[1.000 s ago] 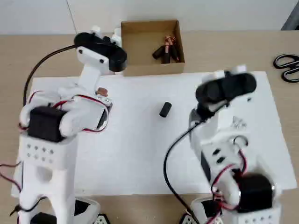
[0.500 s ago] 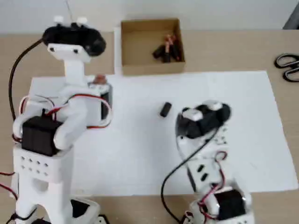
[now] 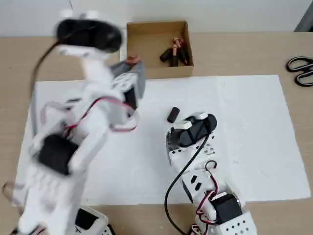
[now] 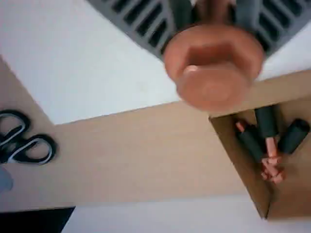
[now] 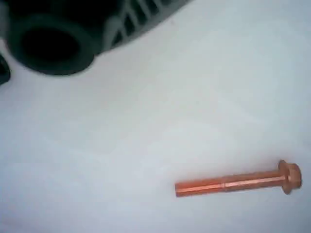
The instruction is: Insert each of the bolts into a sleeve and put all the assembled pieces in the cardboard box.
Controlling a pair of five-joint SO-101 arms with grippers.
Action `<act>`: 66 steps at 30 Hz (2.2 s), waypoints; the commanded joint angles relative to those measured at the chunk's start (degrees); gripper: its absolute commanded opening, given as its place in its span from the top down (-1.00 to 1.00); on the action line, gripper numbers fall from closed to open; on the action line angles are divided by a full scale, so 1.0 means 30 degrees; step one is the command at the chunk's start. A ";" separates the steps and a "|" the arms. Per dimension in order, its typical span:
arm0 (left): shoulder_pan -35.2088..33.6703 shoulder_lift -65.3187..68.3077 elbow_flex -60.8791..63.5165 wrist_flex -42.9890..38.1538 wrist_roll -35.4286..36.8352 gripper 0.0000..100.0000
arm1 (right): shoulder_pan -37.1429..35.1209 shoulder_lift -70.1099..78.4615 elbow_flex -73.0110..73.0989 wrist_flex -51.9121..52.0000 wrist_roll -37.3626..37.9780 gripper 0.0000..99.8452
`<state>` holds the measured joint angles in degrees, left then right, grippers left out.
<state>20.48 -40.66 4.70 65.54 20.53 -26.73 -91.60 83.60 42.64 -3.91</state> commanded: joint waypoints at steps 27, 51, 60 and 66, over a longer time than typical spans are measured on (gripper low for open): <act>0.2051 -0.6418 1.4403 -0.8264 0.1846 0.99 | -0.2974 -0.0337 0.1993 -0.4674 -0.0205 0.99; 0.2110 -0.6447 1.4960 -0.7678 0.2022 0.99 | -0.4293 -0.0337 0.2022 -0.4674 0.0703 0.99; 0.2110 -0.6447 1.4842 -0.7179 0.2022 0.99 | -0.4293 -0.0337 0.2022 -0.4674 0.0703 0.99; 0.2110 -0.6447 1.4842 -0.6300 0.2022 0.99 | -0.4264 -0.0337 0.2022 -0.4674 0.0703 0.99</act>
<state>26.46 -58.42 51.56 45.93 26.24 -39.65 -91.78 89.85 30.07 -2.59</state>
